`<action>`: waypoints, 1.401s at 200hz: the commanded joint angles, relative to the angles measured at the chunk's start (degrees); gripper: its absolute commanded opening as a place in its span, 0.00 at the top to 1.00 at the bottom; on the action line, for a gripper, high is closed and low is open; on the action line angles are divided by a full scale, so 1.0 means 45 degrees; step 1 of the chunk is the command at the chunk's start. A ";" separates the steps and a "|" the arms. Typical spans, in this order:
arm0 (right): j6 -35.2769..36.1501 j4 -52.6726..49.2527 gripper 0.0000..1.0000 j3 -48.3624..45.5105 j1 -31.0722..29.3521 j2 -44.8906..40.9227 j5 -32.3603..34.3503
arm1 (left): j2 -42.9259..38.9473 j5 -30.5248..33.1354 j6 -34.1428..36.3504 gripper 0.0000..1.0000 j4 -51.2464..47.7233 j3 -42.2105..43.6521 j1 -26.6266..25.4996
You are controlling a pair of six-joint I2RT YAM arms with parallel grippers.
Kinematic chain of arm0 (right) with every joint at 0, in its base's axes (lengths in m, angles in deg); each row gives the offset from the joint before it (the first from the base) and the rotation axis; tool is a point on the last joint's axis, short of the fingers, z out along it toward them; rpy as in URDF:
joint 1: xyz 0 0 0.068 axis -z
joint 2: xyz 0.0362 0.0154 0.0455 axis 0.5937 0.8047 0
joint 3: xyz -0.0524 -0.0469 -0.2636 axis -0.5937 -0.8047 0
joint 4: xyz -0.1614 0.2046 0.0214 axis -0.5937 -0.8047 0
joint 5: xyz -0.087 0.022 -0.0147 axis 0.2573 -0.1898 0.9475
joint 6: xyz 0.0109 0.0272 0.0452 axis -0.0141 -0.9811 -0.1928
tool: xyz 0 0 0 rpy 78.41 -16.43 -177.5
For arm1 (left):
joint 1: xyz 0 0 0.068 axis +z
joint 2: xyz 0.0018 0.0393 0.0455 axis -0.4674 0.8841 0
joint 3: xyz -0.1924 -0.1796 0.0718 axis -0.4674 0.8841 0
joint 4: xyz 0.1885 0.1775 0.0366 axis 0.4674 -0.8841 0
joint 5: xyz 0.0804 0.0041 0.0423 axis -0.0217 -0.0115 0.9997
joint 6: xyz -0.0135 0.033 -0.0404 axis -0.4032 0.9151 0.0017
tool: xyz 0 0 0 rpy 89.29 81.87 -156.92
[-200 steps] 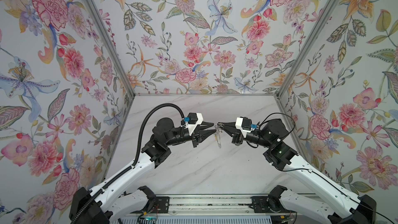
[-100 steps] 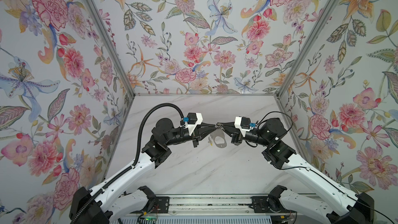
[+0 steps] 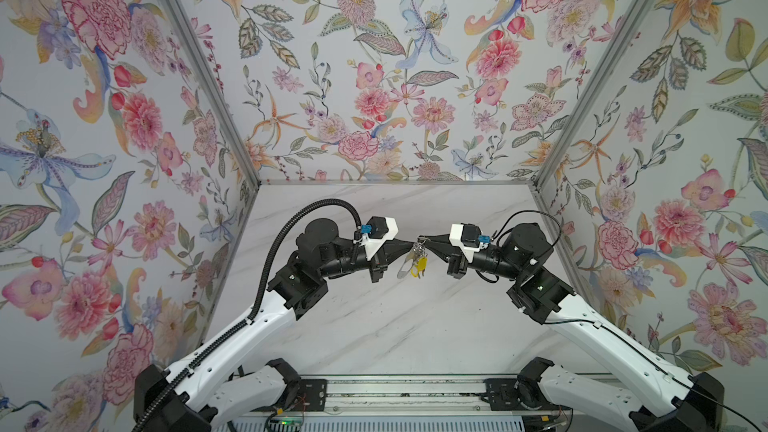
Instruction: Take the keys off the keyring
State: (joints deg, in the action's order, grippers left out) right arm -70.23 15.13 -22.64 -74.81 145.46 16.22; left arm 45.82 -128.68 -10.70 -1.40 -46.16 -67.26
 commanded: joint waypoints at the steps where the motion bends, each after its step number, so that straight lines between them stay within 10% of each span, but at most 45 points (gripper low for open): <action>1: 0.1816 -0.1994 1.00 0.1030 -0.0513 0.0301 0.1062 | 0.0212 0.0469 0.2162 1.00 -0.2845 -0.1434 -0.0149; 93: 0.4666 -0.5083 1.00 0.2427 -0.1950 0.1460 0.4871 | 0.1773 0.1800 0.5928 1.00 -0.7862 -0.5392 -0.0896; 226: 0.6276 -0.5244 1.00 0.2083 -0.3332 0.2611 0.9194 | 0.2209 0.1739 0.6378 1.00 -0.7335 -0.6131 -0.1277; 280: 0.4845 -0.4591 1.00 0.1512 -0.2751 0.1555 0.6656 | 0.1628 0.0996 0.5320 0.92 -0.6199 -0.4894 -0.0373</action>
State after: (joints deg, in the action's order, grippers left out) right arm -42.85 -4.74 -12.47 -88.38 152.32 52.44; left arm 56.43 -111.41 14.87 -41.14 -70.00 -68.96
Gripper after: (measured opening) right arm 0.058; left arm 0.053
